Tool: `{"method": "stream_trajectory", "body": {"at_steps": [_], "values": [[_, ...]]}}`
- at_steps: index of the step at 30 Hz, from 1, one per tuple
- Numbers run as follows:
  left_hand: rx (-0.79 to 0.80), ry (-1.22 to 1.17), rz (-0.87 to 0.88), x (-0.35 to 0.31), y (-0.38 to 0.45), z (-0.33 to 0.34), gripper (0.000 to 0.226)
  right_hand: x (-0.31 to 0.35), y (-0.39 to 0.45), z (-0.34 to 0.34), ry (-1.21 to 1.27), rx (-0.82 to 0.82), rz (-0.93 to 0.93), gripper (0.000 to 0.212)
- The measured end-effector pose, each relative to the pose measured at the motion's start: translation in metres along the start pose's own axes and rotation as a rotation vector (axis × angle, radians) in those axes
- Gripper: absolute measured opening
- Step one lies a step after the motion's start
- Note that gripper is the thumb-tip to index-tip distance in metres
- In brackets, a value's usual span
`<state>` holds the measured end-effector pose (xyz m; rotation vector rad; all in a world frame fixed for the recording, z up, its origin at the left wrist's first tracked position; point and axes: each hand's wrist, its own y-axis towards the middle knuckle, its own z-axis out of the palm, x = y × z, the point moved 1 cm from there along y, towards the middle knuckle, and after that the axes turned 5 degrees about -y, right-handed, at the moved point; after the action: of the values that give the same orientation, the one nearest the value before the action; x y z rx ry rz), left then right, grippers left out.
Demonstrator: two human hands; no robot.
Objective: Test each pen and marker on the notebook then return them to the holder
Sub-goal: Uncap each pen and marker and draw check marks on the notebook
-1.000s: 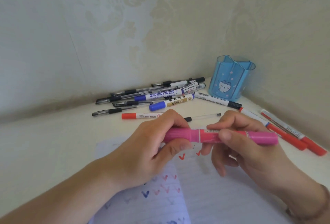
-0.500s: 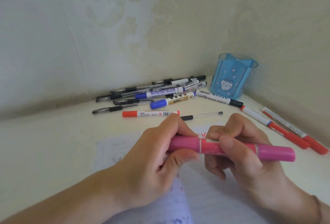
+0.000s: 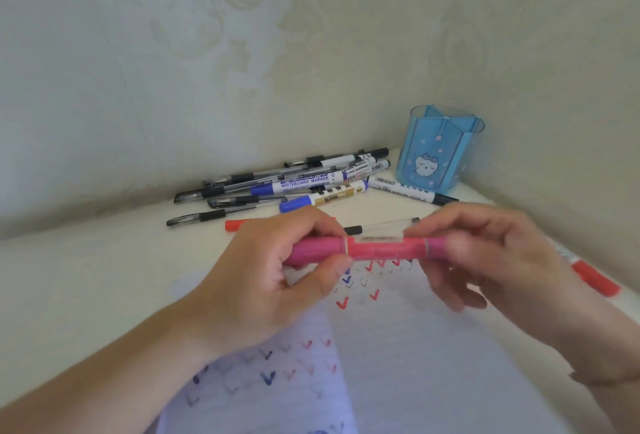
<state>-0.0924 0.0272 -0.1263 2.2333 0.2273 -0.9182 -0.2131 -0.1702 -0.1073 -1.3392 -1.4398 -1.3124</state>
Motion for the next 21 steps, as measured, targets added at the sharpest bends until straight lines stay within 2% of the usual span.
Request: {"method": "stream_trajectory", "body": {"at_steps": [2, 4, 6, 9, 11, 16, 21], "values": [[0.081, 0.048, 0.058, -0.002, -0.003, 0.006, 0.009, -0.005, -0.002, 0.005, -0.25, 0.053, 0.031, 0.044], [0.135, -0.032, 0.058, -0.003, -0.007, 0.007, 0.011, -0.009, -0.005, 0.016, -0.359, 0.137, 0.031, 0.036], [0.104, -0.26, -0.028, -0.001, -0.008, 0.002, 0.025, -0.009, -0.007, 0.023, -0.391, 0.129, -0.026, 0.029], [-0.047, -0.656, -0.155, 0.001, -0.004, -0.004, 0.065, -0.008, -0.009, 0.031, -0.483, 0.063, -0.132, 0.02], [-0.099, -0.817, -0.213, -0.002, -0.001, -0.003, 0.071, -0.007, -0.011, 0.038, -0.497, 0.063, -0.183, 0.017], [-0.156, -0.892, -0.239, -0.005, -0.003, 0.0, 0.068, -0.006, -0.015, 0.048, -0.541, 0.061, -0.293, 0.016], [-0.09, -0.862, -0.193, -0.008, -0.004, 0.0, 0.078, -0.005, -0.014, 0.055, -0.487, 0.054, -0.328, 0.016]]}}
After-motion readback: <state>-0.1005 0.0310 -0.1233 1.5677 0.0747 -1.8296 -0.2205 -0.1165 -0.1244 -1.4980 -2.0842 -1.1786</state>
